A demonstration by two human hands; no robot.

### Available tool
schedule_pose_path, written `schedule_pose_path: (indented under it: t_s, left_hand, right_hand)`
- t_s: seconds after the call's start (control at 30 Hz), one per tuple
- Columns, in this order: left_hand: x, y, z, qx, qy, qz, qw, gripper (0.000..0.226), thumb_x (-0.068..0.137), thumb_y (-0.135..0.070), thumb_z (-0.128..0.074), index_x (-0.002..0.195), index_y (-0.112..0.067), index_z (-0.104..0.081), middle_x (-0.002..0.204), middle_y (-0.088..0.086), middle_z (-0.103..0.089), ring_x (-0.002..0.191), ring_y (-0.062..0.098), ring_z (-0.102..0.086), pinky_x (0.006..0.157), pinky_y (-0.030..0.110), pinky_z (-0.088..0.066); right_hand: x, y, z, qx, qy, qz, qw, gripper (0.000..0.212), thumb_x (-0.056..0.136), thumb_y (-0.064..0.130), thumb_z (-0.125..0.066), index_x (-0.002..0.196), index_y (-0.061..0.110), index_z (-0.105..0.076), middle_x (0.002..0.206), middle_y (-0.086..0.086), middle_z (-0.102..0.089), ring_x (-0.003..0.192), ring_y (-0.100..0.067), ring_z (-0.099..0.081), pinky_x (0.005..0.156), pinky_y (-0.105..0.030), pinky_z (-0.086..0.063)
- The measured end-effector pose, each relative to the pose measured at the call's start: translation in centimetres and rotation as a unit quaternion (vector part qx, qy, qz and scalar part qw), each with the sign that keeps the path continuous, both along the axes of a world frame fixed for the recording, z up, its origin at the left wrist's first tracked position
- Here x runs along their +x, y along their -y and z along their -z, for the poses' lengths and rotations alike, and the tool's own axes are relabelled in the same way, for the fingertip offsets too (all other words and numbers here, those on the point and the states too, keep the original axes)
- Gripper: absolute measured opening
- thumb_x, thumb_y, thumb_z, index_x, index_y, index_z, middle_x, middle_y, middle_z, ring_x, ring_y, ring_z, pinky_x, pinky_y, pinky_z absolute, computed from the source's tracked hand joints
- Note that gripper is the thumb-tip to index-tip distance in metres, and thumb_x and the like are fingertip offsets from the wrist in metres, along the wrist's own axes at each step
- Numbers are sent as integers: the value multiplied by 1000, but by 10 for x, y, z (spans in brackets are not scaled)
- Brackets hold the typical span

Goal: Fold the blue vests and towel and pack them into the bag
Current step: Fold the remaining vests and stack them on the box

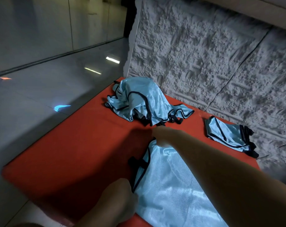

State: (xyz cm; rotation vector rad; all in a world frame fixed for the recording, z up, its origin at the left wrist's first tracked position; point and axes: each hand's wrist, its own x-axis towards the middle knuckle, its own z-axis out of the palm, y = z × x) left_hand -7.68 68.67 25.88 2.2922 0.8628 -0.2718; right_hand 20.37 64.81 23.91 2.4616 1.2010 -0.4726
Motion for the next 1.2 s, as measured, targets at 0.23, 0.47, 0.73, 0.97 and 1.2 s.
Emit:
schedule_pose_path:
  t_s: [0.23, 0.47, 0.73, 0.97, 1.2]
  left_hand:
    - [5, -11, 15, 4, 41, -29, 999, 21, 86, -37, -55, 94, -17, -59, 104, -3, -64, 103, 22, -64, 81, 31, -48]
    - [16, 16, -8, 33, 206, -42, 977, 13, 76, -28, -61, 72, -19, -54, 72, -3, -63, 78, 19, -63, 64, 34, -44]
    - [29, 94, -21, 37, 288, 87, 953, 28, 76, -45, -68, 85, -21, -57, 77, -8, -65, 78, 14, -64, 67, 29, -49]
    - [33, 169, -17, 37, 245, 222, 943, 15, 76, -18, -50, 91, -19, -53, 90, -2, -60, 87, 19, -63, 70, 31, -47]
    - [47, 227, 1, 105, 149, 334, 925, 24, 84, -2, -57, 102, -18, -55, 105, 7, -60, 100, 31, -66, 81, 40, -54]
  right_hand:
    - [-7, -9, -15, 65, 29, -14, 997, 49, 89, -2, -48, 125, 25, -64, 115, -3, -64, 98, -25, -63, 69, -30, -46]
    - [-3, 12, -42, 126, 25, -2, 992, 42, 78, -10, -47, 68, 29, -61, 73, 5, -55, 73, -22, -57, 54, -27, -39]
    - [2, 98, -66, 208, 61, -8, 976, 38, 78, -7, -53, 81, 25, -73, 77, 1, -66, 71, -19, -53, 61, -27, -37]
    - [13, 210, -61, 283, 67, 13, 957, 31, 66, 6, -54, 75, 22, -78, 79, 0, -75, 80, -28, -70, 72, -34, -58]
    - [13, 289, -29, 310, 67, 38, 948, 37, 62, -12, -60, 74, 16, -80, 93, -11, -75, 93, -34, -68, 79, -42, -58]
